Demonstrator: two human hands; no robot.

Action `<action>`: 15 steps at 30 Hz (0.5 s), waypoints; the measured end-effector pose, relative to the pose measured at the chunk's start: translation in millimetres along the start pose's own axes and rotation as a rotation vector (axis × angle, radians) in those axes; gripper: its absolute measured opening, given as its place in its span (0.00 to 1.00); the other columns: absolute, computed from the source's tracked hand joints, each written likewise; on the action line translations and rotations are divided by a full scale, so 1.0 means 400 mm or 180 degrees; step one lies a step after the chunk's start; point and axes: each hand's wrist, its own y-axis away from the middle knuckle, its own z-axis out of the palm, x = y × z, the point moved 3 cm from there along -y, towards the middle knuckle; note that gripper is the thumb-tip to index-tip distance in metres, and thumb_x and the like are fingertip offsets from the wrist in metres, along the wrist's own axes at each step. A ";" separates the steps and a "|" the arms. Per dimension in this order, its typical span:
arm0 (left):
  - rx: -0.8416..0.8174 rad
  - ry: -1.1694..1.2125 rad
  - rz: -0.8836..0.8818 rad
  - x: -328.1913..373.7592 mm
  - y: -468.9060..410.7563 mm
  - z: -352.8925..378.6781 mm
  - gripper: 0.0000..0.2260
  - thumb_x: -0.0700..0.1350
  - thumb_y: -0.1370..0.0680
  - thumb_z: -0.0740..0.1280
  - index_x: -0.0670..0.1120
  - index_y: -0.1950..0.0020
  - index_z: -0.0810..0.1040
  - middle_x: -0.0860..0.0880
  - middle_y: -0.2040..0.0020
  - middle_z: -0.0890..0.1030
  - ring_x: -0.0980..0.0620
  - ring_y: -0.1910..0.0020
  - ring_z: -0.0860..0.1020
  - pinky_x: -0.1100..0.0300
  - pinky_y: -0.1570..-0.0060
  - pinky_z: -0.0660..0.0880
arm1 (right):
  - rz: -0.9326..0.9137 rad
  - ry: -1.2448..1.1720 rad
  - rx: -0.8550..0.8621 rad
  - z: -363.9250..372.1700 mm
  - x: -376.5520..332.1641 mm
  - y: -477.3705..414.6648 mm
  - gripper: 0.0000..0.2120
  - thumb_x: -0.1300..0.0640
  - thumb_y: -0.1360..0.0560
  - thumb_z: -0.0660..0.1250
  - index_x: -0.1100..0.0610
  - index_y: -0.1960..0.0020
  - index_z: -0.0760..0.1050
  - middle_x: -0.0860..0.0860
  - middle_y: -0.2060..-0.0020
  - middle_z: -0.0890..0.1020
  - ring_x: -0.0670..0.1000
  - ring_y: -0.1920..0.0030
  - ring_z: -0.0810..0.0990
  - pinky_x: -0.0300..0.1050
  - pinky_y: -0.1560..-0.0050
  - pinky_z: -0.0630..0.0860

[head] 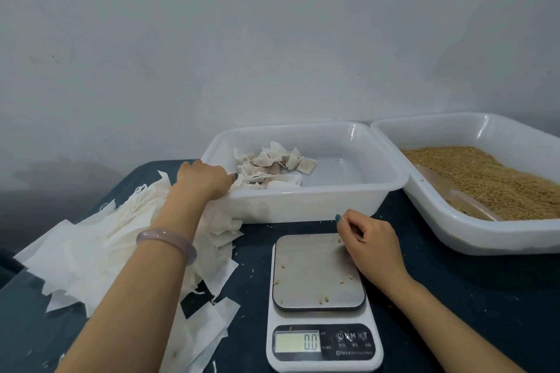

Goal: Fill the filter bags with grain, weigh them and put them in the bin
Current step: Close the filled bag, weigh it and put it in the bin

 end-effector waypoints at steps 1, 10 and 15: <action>0.0030 -0.0055 0.0023 0.000 0.003 -0.002 0.26 0.57 0.15 0.45 0.47 0.34 0.76 0.43 0.32 0.75 0.44 0.30 0.66 0.51 0.33 0.60 | 0.0002 0.0003 0.0003 0.000 0.001 0.000 0.18 0.50 0.23 0.61 0.48 0.70 0.62 0.45 0.78 0.67 0.47 0.75 0.64 0.40 0.73 0.60; 0.1152 -0.0133 -0.0568 -0.081 0.091 -0.059 0.15 0.38 0.21 0.59 0.44 0.34 0.72 0.41 0.40 0.72 0.40 0.40 0.71 0.54 0.51 0.65 | 0.0006 0.0000 -0.0024 0.002 0.002 0.002 0.17 0.48 0.23 0.60 0.52 0.69 0.66 0.46 0.77 0.68 0.47 0.75 0.65 0.43 0.72 0.63; 0.0661 0.0538 -0.1208 -0.147 0.107 -0.045 0.14 0.36 0.22 0.62 0.39 0.37 0.70 0.41 0.46 0.71 0.38 0.41 0.73 0.50 0.48 0.69 | -0.0016 0.0007 -0.0011 0.001 0.001 0.002 0.17 0.48 0.23 0.60 0.50 0.70 0.64 0.45 0.77 0.69 0.47 0.75 0.66 0.41 0.73 0.62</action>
